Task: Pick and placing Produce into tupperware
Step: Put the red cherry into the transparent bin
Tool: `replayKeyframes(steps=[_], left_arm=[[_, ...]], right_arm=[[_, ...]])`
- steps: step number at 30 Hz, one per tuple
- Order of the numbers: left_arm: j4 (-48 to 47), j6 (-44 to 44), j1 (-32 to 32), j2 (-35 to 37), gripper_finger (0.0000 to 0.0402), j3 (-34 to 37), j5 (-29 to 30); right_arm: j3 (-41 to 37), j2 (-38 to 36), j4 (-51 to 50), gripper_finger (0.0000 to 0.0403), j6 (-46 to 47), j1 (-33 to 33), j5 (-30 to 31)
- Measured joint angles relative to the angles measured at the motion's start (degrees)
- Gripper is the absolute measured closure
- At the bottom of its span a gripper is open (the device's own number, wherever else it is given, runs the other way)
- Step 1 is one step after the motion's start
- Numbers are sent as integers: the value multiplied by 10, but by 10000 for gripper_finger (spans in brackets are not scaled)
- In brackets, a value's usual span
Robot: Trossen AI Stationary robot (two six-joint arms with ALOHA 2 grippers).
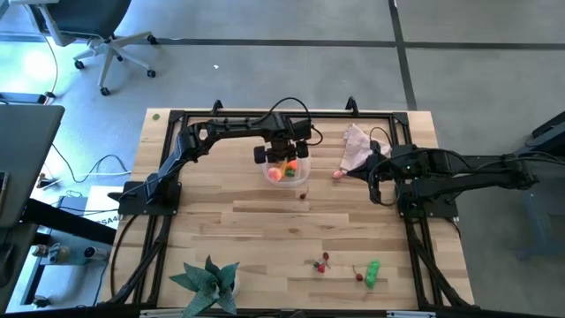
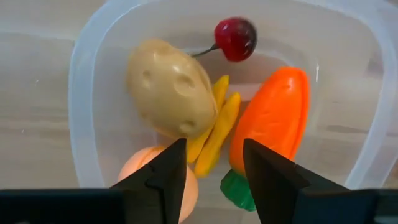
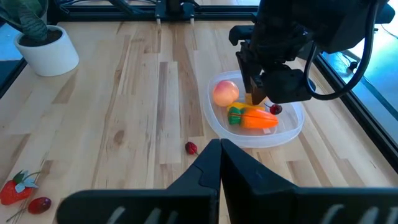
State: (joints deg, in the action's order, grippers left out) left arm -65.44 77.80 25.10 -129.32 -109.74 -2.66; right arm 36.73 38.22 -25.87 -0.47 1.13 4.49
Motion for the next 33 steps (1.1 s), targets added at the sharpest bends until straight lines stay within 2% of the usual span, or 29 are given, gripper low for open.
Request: replayKeyframes(steps=[8,13,21,23,27,33], left_arm=[[-44,0,0,0,252,-27,-24],[-93,-6,0,0,252,-72,-44],[-169,-166,-3,0,252,-150,-137],[-180,-200,-9,0,252,-161,-145],[-199,-210,-30,1,252,-175,-131],[-177,-221,-87,1,252,-170,-27]], right_arm=[[0,0,0,402,0,0,0],[0,0,0,402,0,0,0],[0,0,0,402,0,0,0],[0,0,0,402,0,0,0],[0,0,0,402,0,0,0],[0,0,0,402,0,0,0]])
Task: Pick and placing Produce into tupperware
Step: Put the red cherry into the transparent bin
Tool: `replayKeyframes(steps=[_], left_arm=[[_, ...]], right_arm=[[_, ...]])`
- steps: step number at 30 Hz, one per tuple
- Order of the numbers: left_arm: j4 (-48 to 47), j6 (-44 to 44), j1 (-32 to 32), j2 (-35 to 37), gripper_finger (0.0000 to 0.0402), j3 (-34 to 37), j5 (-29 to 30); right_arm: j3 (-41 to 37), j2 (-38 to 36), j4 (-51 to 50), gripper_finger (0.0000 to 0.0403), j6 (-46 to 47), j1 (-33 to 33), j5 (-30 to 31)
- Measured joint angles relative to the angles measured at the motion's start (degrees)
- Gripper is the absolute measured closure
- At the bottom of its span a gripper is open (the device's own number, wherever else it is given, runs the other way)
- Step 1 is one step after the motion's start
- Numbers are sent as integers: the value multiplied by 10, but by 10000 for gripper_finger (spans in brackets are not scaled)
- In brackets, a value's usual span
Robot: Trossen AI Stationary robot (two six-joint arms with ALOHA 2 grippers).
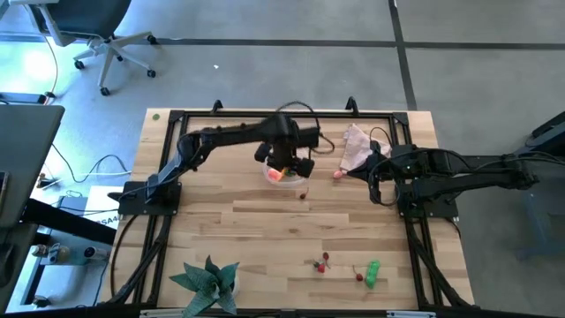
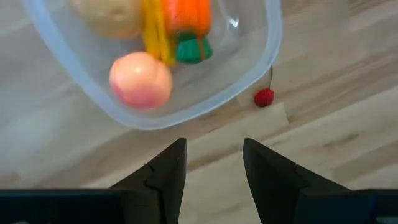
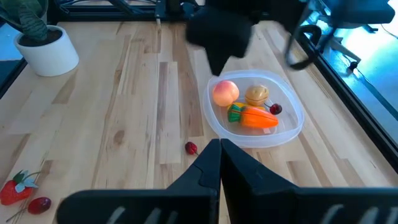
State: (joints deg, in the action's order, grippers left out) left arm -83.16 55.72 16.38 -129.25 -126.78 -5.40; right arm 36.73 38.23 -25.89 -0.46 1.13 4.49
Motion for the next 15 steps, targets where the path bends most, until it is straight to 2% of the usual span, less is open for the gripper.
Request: replayKeyframes(steps=[9,15], left_arm=[[104,2,-97,0,252,46,117],[192,52,-129,0,252,98,156]], right_arm=[[0,0,0,402,0,0,0],[0,0,0,402,0,0,0]])
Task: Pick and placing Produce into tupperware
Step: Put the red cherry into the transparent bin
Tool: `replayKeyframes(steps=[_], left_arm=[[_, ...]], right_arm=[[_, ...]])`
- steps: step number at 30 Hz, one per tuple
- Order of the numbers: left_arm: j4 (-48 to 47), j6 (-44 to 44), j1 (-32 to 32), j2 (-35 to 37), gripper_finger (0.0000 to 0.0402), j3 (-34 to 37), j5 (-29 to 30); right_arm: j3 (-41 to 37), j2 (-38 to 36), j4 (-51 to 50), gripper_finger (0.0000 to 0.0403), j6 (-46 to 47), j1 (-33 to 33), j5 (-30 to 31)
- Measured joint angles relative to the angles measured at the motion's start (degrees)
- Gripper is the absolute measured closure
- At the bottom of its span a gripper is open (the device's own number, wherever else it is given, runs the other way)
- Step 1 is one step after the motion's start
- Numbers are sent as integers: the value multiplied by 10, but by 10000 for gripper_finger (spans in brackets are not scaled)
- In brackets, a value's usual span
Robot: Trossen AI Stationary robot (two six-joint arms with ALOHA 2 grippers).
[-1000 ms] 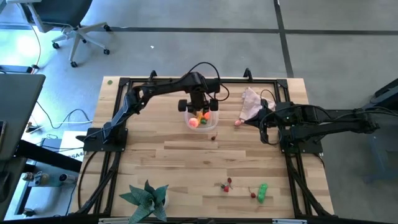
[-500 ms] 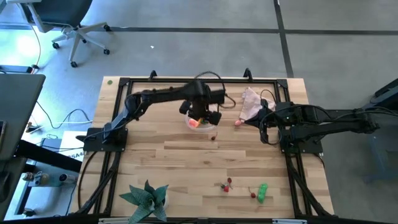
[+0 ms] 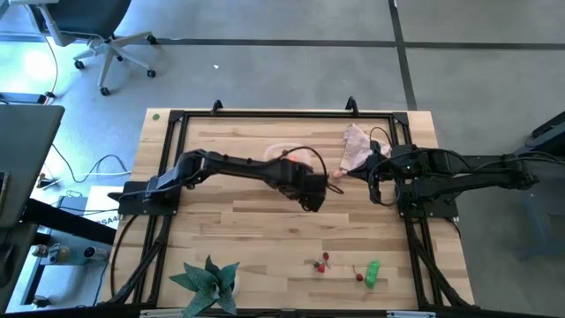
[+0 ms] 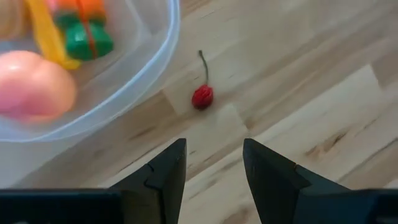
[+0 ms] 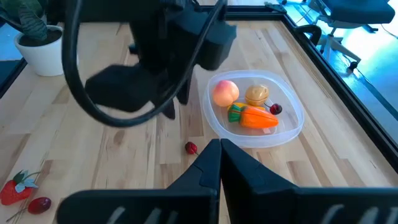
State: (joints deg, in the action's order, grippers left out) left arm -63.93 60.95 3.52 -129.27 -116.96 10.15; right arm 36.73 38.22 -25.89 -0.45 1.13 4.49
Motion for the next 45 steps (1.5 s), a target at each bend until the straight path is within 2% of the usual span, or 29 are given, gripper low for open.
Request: replayKeyframes(steps=[6,14,41,45], left_arm=[[59,10,2,-1,252,39,0],[60,9,2,0,252,41,30],[102,-17,2,-59,252,44,9],[102,-22,2,-58,238,43,20]], right_arm=[[0,0,0,402,0,0,0],[0,0,0,402,0,0,0],[0,0,0,402,0,0,0],[0,0,0,402,0,0,0]])
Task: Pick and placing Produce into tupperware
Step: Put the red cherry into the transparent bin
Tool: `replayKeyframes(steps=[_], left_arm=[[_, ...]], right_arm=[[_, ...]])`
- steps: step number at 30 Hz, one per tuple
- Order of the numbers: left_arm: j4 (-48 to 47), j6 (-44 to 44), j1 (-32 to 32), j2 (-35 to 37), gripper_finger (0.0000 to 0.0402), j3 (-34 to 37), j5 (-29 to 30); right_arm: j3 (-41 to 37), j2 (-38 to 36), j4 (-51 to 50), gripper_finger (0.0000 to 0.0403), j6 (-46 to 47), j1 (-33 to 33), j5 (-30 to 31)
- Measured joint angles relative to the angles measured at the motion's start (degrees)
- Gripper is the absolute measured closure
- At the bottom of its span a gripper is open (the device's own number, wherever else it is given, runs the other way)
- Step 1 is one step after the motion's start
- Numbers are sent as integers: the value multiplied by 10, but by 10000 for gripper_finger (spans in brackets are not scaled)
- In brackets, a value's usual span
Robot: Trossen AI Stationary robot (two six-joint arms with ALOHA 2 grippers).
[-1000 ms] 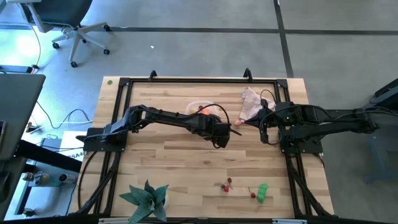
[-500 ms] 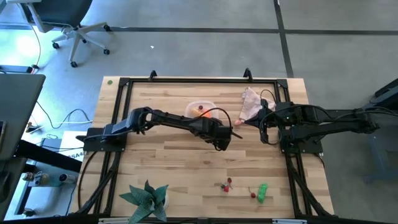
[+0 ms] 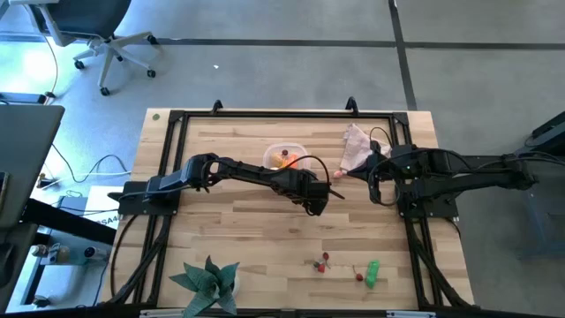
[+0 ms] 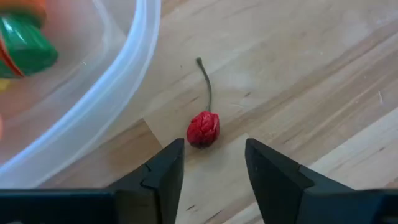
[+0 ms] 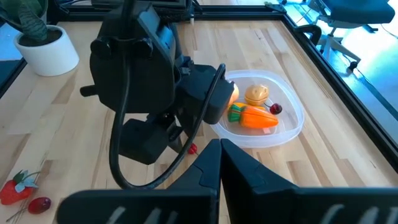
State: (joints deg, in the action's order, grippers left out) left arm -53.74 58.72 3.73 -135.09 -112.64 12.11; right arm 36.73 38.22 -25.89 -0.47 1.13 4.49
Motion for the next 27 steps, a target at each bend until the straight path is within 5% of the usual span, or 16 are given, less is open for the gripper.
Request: replayKeyframes(steps=[9,27], left_arm=[[0,-21,0,0,183,0,8],[14,-21,0,-21,207,0,4]], right_arm=[[0,0,0,402,0,0,0],[0,0,0,402,0,0,0]])
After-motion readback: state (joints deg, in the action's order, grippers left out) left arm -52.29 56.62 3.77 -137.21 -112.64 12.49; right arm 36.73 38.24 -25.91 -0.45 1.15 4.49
